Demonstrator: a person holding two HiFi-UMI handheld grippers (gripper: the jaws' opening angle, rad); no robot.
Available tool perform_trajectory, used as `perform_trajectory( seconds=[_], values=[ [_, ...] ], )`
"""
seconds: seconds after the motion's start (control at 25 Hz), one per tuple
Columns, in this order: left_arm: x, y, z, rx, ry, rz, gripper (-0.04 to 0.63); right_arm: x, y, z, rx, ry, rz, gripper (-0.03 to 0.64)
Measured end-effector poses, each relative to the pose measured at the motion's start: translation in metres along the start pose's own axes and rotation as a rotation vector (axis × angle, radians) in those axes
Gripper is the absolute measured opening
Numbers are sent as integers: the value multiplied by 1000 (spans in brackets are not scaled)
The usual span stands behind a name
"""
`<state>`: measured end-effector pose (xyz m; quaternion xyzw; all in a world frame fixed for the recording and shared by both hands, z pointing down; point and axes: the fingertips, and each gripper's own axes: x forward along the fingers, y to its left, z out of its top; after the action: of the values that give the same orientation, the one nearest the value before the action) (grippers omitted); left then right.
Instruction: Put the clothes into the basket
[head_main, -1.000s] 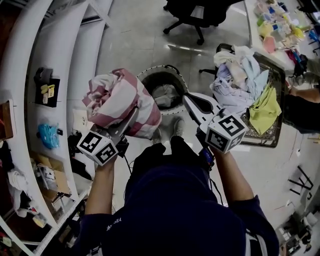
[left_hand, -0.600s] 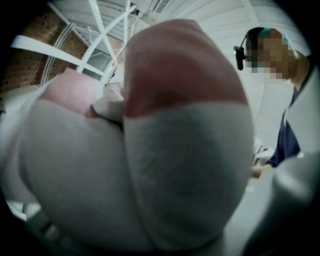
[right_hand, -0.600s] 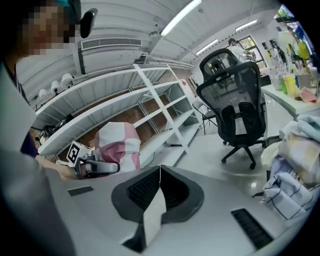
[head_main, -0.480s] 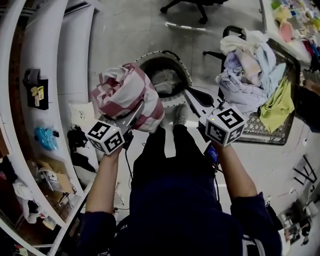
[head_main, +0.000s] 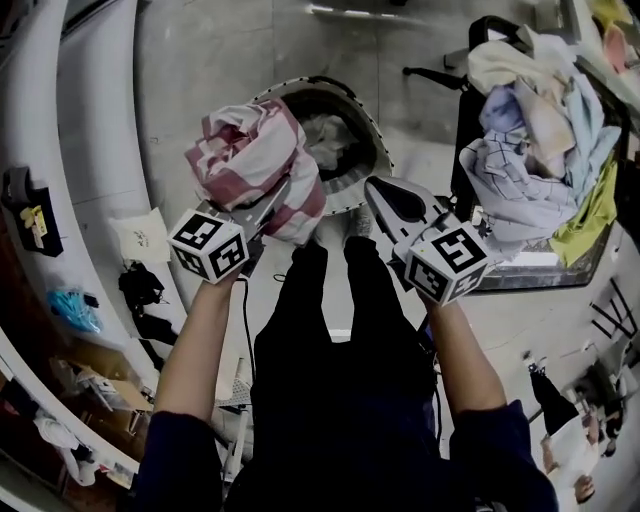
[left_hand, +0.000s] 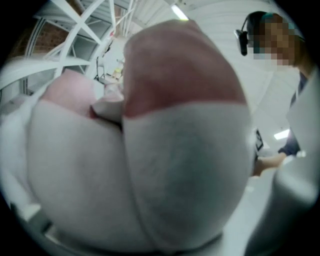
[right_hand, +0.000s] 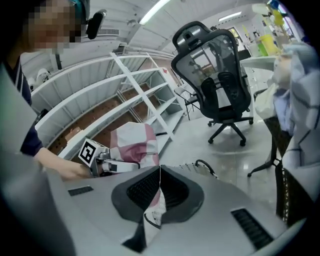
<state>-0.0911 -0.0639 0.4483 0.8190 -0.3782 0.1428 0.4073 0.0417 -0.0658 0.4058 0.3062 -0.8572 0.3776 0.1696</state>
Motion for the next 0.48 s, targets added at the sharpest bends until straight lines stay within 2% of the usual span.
perform_trajectory(
  seconds=[0.16,0.48],
  values=[
    [43,36,-28,17,47,-11,152,35,-30,-20,-4,-15,-19,8],
    [111,85,-91,49,173,-16,152,89,-80,-78,5,28,-35,8]
  ],
)
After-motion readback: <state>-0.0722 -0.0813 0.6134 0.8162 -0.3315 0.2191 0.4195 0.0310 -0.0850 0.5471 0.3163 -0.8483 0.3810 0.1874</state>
